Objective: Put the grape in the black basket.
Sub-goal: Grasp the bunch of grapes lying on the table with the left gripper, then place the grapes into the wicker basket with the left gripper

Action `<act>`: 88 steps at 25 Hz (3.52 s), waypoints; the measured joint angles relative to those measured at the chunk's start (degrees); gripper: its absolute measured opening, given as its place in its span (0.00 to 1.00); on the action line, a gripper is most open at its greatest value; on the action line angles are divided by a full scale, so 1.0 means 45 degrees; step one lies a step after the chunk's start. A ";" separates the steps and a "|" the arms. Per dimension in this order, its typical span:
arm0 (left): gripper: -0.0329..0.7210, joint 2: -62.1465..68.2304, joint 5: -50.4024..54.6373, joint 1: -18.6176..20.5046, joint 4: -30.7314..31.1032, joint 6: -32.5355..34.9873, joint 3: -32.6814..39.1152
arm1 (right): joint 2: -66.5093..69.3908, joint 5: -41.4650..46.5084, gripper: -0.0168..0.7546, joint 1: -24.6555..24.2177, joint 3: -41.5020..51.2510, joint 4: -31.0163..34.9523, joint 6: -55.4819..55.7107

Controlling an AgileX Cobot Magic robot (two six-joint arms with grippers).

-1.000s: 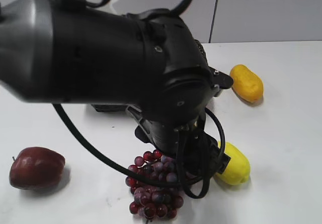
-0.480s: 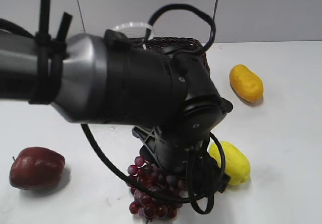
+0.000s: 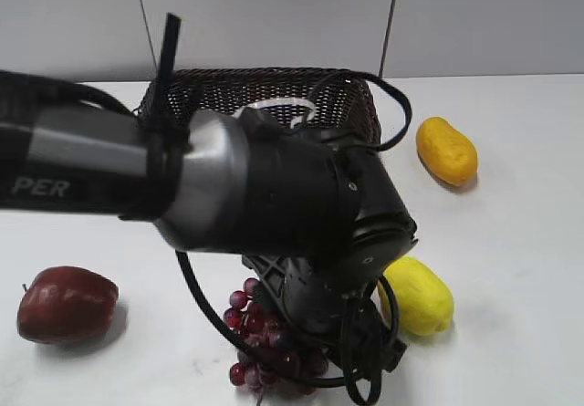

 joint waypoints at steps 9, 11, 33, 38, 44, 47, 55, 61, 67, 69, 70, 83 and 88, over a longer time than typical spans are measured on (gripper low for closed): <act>0.66 0.0034 0.0125 0.0000 0.0147 0.0024 -0.0025 | 0.0000 0.0000 0.78 0.0000 0.0000 0.0000 -0.0010; 0.57 0.0034 0.0164 0.0000 0.0151 0.0024 -0.0025 | 0.0000 0.0000 0.78 0.0000 0.0000 0.0000 -0.0010; 0.33 -0.2742 0.1219 0.0000 0.1093 0.0139 -0.0025 | 0.0000 0.0000 0.78 0.0000 0.0000 0.0000 -0.0010; 0.32 -0.3888 0.1305 0.0000 0.1510 0.0139 -0.0025 | 0.0000 0.0000 0.78 0.0000 0.0000 0.0000 -0.0010; 0.32 -0.5046 0.1330 0.0000 0.2277 0.0139 -0.0014 | 0.0000 0.0000 0.78 0.0000 0.0000 0.0000 -0.0010; 0.31 -0.5691 0.1279 0.0142 0.2925 0.0139 -0.0014 | 0.0000 0.0000 0.78 0.0000 0.0000 0.0000 -0.0010; 0.30 -0.6861 0.0417 0.1140 0.4824 0.0177 -0.0014 | 0.0000 0.0000 0.78 0.0000 0.0000 0.0000 -0.0010; 0.30 -0.6994 -0.1607 0.2720 0.5499 0.0177 -0.0446 | 0.0000 0.0000 0.78 0.0000 0.0000 0.0000 -0.0010; 0.29 -0.6308 -0.3199 0.4690 0.5425 0.0177 -0.1162 | 0.0000 0.0000 0.78 0.0000 0.0000 0.0000 -0.0010; 0.29 -0.5921 -0.3499 0.5146 0.5425 0.0177 -0.1162 | 0.0000 0.0000 0.78 0.0000 0.0000 0.0000 -0.0010; 0.29 -0.5715 -0.3595 0.5308 0.5425 0.0177 -0.1162 | 0.0000 0.0000 0.78 0.0000 0.0000 0.0000 -0.0010; 0.29 -0.2167 -0.2487 0.5655 0.4067 0.0177 -0.1170 | 0.0000 0.0000 0.78 0.0000 0.0000 0.0000 -0.0010; 0.46 -0.1388 -0.1744 0.5668 0.3546 0.0177 -0.1245 | 0.0000 0.0000 0.78 0.0000 0.0000 0.0000 -0.0010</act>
